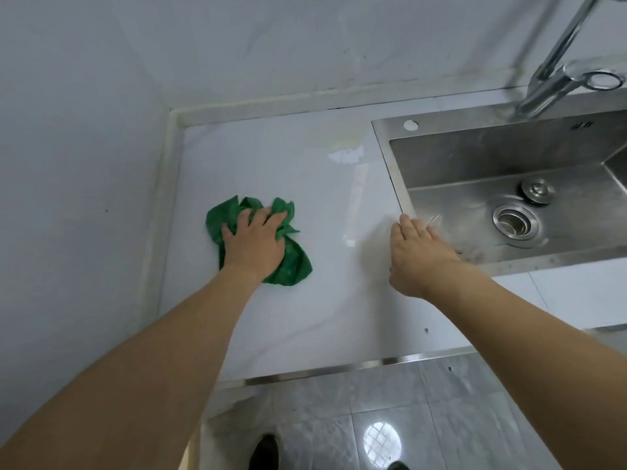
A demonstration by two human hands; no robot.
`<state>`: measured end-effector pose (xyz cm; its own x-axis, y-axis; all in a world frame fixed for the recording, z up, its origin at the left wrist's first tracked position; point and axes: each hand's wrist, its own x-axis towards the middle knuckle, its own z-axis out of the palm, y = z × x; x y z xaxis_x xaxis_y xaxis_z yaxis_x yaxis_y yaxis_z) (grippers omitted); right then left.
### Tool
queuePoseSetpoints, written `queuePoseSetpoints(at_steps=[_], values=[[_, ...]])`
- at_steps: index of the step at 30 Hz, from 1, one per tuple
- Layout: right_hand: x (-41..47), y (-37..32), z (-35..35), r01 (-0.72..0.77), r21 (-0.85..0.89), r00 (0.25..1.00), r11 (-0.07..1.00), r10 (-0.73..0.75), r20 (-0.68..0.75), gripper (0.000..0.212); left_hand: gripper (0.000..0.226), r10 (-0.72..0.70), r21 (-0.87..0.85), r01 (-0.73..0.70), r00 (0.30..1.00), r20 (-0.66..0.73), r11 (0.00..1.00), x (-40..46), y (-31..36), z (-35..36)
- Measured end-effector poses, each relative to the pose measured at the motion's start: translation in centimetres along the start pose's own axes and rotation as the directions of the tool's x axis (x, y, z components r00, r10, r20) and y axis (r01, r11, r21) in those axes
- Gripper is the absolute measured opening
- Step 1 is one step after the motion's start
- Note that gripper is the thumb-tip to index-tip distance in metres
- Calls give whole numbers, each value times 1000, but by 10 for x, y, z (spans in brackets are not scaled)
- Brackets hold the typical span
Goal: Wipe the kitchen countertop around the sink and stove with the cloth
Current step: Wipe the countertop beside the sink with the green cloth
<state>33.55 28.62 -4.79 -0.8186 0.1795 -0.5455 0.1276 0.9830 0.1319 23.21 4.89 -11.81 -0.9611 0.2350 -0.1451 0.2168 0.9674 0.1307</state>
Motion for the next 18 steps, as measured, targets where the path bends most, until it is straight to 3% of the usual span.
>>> queuePoseSetpoints(at_steps=[2,5,8,10,13,15,17,18], values=[[-3,6,2,-22,-14,1000,1000,23,12,70,52,-24,-13,23,999,-21,1000,-1,28,3],[-6,15,9,-70,-30,995,997,72,74,68,56,281,2,-282,959,-34,960,-33,97,20],[-12,15,25,-66,-19,984,998,68,163,67,61,522,54,-524,851,48,850,-50,94,21],[-14,19,33,-44,12,984,999,41,173,67,63,515,124,-521,854,79,844,-36,62,17],[-14,32,36,-3,75,988,997,-8,151,64,58,237,85,-239,971,41,967,-11,47,14],[-12,35,37,30,97,991,995,-42,129,60,57,162,51,-164,986,30,985,-10,74,16],[-10,35,37,39,122,992,992,-54,118,59,58,315,69,-318,948,50,946,-24,104,21],[-9,36,36,41,128,992,991,-56,113,58,59,440,83,-445,895,72,892,-34,110,25]])
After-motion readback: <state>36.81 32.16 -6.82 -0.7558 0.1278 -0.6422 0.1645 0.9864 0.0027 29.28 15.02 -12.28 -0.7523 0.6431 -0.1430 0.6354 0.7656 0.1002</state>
